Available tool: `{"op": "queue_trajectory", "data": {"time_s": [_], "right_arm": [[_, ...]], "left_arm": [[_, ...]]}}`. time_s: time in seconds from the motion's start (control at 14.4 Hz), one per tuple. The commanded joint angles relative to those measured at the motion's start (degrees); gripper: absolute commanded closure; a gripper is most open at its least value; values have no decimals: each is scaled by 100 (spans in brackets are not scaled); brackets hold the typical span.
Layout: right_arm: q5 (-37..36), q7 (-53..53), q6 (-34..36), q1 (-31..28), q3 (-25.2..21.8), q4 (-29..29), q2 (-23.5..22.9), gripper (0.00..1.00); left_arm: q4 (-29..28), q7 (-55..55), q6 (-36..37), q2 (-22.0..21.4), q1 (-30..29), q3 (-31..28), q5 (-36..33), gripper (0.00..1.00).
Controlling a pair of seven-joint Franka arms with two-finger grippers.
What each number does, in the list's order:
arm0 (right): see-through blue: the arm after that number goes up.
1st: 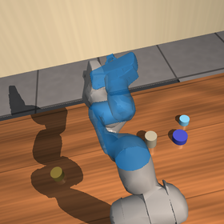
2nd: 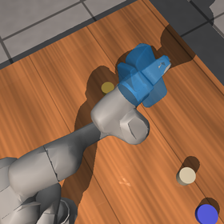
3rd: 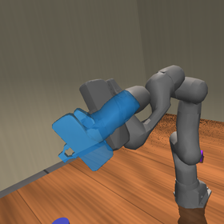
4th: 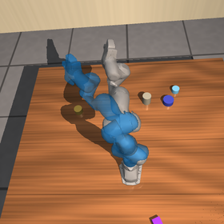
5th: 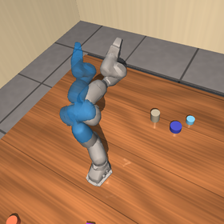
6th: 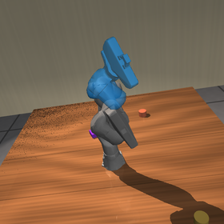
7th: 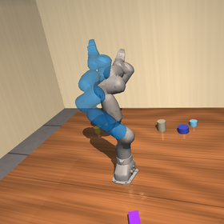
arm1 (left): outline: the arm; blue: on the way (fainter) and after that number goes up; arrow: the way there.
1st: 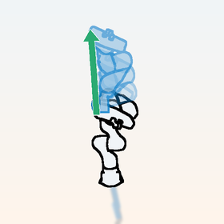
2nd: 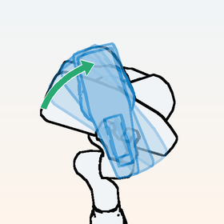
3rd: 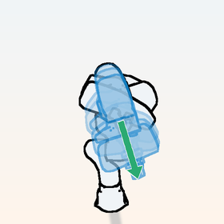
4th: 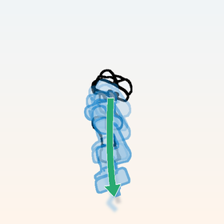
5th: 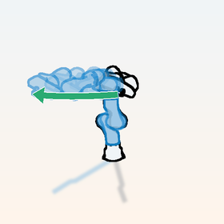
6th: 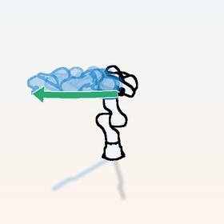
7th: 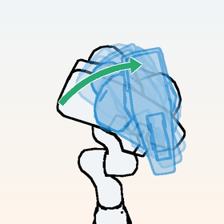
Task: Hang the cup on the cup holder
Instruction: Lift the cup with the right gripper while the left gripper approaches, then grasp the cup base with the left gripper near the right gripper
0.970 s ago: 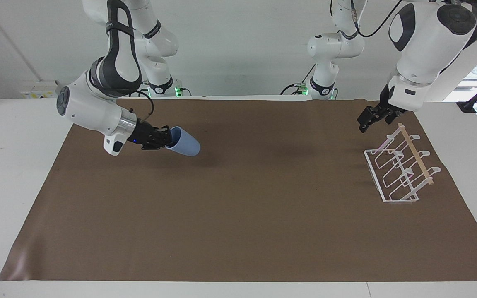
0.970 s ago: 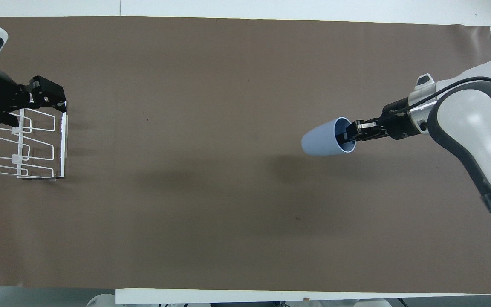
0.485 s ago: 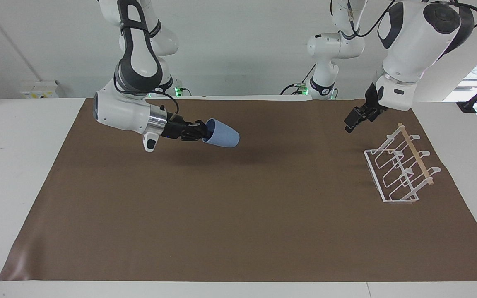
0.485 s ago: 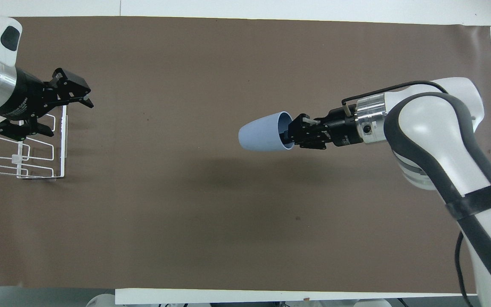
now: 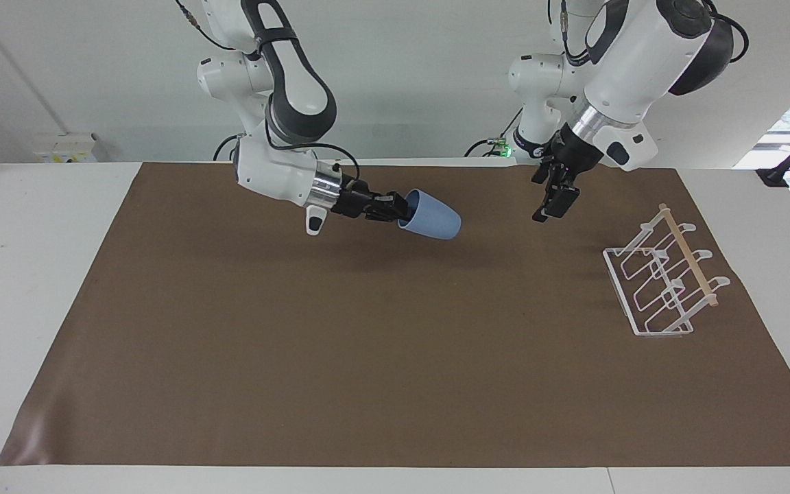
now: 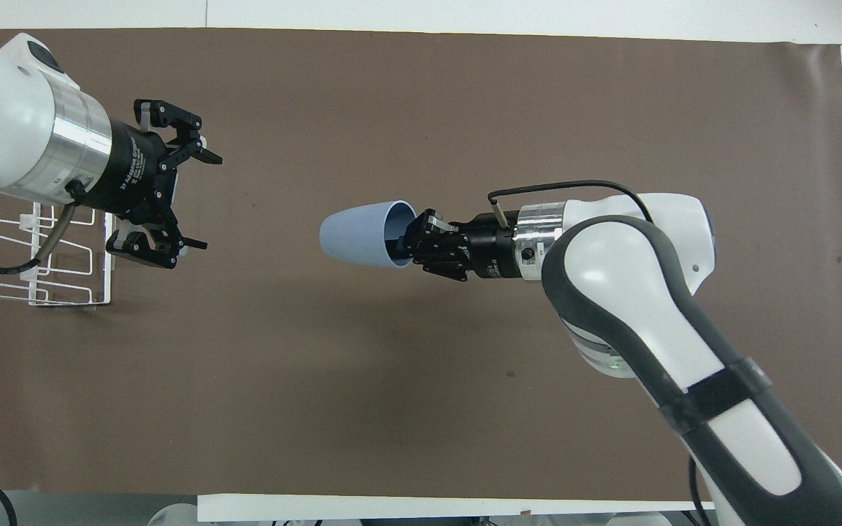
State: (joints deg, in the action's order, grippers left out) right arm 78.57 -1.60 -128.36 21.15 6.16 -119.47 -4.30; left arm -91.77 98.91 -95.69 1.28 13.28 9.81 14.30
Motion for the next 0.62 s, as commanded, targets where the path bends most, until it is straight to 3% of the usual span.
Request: {"op": "queue_trajectory", "data": {"time_s": [0.0,0.55], "right_arm": [[149,-121,-347,266,-19,-146,132,100],[519,-156,-594,452,-19,-120,96,100]], "left_arm": [[-60,340,-2,-93,437,-32,117,0],[-842,568,-459,-304,851,-5,143,0]]}}
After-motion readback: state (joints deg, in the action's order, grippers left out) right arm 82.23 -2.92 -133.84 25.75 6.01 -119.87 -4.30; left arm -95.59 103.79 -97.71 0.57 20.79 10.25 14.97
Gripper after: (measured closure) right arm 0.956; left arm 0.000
